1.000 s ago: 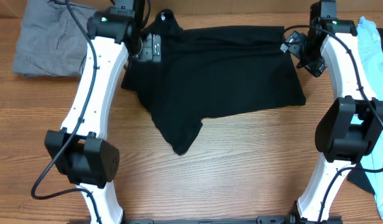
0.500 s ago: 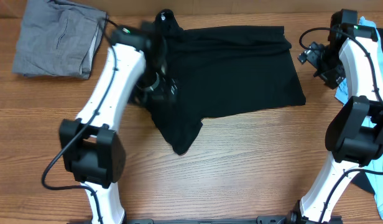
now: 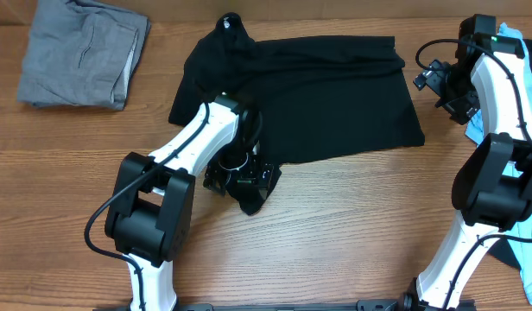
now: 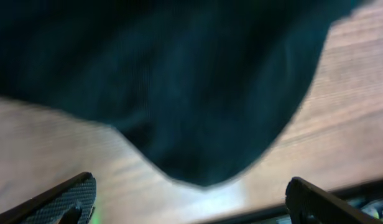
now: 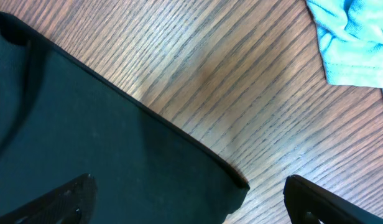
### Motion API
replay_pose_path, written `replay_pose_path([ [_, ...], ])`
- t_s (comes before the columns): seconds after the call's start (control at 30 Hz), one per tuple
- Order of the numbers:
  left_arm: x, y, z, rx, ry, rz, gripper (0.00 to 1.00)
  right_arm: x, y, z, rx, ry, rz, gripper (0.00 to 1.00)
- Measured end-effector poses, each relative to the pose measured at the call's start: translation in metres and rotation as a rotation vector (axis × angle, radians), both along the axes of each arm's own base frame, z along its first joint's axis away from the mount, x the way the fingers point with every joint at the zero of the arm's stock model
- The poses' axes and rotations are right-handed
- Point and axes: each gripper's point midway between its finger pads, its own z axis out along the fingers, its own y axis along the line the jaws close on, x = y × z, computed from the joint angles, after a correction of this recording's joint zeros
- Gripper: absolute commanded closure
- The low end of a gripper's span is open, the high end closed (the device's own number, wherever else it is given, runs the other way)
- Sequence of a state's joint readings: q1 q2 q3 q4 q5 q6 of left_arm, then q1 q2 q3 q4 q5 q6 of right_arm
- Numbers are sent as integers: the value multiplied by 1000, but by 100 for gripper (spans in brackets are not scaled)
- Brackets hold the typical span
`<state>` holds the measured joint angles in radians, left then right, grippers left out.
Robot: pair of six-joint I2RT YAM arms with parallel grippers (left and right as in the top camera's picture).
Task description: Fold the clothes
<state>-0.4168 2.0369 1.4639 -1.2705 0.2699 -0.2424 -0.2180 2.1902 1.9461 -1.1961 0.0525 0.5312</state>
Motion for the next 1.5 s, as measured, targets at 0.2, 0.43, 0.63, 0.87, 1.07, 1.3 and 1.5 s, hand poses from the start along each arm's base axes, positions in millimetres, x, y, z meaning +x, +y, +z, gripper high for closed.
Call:
replay_pose_path([
  [0.2,-4,9,-26,51,-20,47,14,-1,0,0,1,3,1,0],
  [0.43,-6,24,-33,116,-16,80,70,-6,1,-1,6,24,-1,22],
  [0.63,-9,28,-32,131,-5,80,96,-19,6,-17,27,66,1,30],
  [0.87,-13,31,-31,143,14,78,96,-44,28,-65,131,131,11,30],
  [1.07,-15,33,-30,153,22,75,96,-63,39,-82,181,182,3,31],
  [1.3,-16,33,-30,155,24,75,96,-68,42,-83,200,193,-9,71],
  [1.5,-27,38,-25,177,71,72,96,-77,42,-83,193,230,-48,96],
])
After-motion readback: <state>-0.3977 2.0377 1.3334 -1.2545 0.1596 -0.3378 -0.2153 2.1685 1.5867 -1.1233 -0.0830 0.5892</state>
